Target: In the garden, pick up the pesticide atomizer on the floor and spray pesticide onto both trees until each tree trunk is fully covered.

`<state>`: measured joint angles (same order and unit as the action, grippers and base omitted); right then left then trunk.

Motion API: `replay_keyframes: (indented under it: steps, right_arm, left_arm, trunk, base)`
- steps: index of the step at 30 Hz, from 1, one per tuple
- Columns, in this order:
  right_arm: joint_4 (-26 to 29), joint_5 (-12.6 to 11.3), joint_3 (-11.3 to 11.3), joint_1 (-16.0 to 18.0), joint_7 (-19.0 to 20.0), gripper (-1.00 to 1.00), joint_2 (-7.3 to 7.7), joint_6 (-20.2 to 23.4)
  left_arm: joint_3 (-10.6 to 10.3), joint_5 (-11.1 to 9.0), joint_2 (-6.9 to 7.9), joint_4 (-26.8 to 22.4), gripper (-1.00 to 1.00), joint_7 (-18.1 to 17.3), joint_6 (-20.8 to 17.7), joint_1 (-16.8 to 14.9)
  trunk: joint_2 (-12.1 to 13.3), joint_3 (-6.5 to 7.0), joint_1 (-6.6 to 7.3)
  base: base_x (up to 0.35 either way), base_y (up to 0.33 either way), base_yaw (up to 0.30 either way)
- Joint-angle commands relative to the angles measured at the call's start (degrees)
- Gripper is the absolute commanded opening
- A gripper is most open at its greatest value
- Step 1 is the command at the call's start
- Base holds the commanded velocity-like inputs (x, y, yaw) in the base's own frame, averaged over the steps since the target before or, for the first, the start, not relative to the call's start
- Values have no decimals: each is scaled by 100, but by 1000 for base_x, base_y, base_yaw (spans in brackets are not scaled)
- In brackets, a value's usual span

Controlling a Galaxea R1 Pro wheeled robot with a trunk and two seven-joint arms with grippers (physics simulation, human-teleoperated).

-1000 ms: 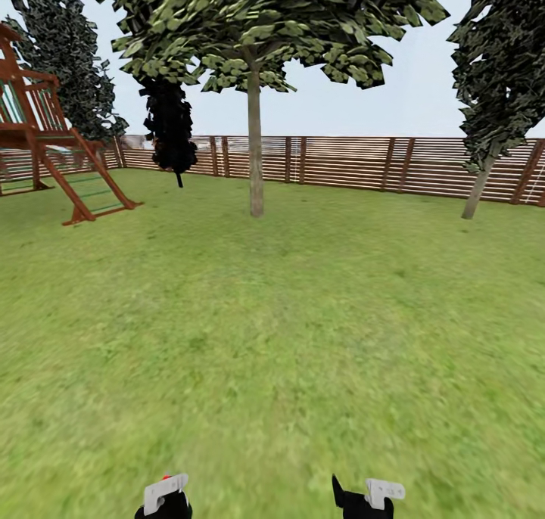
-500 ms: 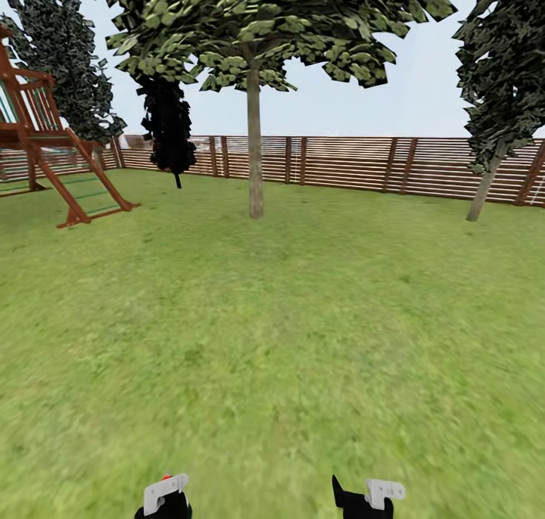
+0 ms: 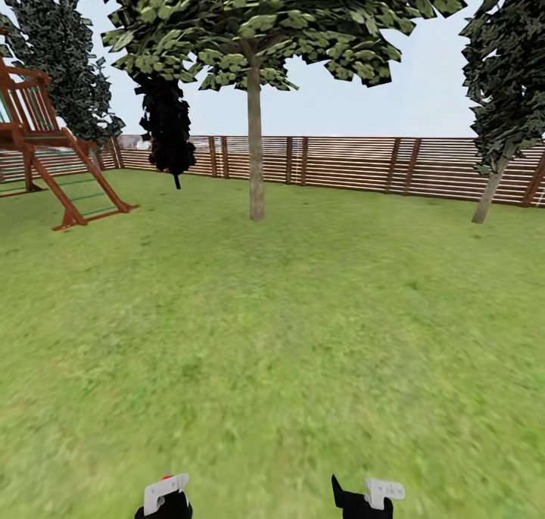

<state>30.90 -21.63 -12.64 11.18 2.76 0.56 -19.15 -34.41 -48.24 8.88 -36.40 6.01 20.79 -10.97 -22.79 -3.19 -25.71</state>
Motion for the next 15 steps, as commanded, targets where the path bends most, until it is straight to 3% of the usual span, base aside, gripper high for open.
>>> replay_keyframes:
  steps: [1,15]
  right_arm:
    - [-5,-60,-31,6,14,100,6,-27]
    - [-5,-60,-28,4,14,100,14,-27]
  left_arm:
    - [-49,-19,8,-7,-100,58,30,-9]
    - [-49,-19,8,-16,-100,58,30,-5]
  trunk:
    - [-12,-13,-7]
    - [-12,-13,-7]
  base:
    - [339,72,0]
    - [339,72,0]
